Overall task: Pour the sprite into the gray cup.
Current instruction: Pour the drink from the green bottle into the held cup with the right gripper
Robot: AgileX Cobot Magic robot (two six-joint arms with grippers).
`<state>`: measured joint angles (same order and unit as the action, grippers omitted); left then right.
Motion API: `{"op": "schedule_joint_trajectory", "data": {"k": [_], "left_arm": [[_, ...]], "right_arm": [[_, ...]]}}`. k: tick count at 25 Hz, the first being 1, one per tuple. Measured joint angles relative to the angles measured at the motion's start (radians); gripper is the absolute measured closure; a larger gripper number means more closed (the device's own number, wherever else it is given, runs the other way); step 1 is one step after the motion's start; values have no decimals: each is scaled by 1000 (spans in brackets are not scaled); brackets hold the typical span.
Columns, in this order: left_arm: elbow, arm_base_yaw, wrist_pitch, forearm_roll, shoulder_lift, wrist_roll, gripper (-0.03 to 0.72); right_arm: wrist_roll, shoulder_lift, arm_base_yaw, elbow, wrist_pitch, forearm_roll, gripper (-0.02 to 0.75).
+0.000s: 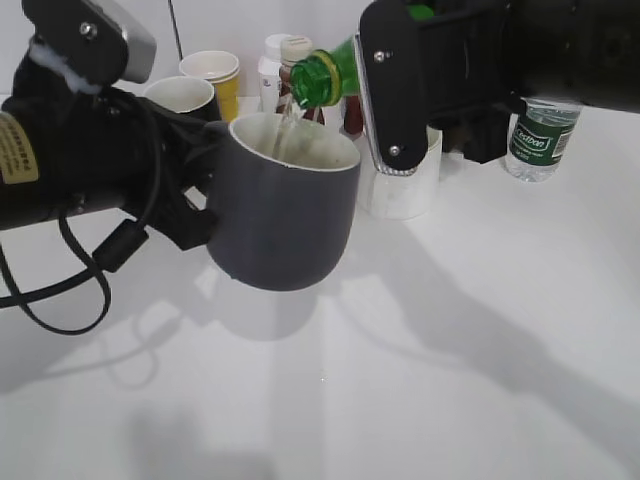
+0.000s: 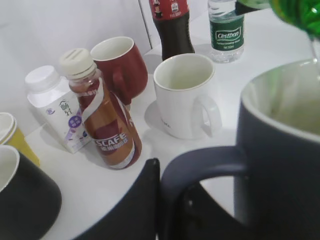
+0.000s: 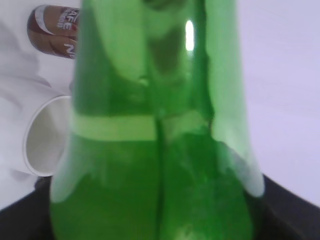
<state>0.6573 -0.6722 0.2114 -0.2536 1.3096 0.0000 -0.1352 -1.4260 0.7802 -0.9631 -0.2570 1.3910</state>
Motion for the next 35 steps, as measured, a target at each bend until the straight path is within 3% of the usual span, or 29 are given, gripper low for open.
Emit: {"op": "schedule_joint_trajectory", "data": {"k": [10,20,26,35], "left_arm": [[0,-1,19,-1,0,0,644],[0,-1,21,-1,0,0,644],[0,-1,24,-1,0,0,644],[0,-1,52,-1,0,0,644]], "right_arm": [[-3,0,0,0,13,171,258],[-4,0,0,0,13,181,258],[-3,0,0,0,13,86,258],[-1,0,0,-1,13,-231,258]]}}
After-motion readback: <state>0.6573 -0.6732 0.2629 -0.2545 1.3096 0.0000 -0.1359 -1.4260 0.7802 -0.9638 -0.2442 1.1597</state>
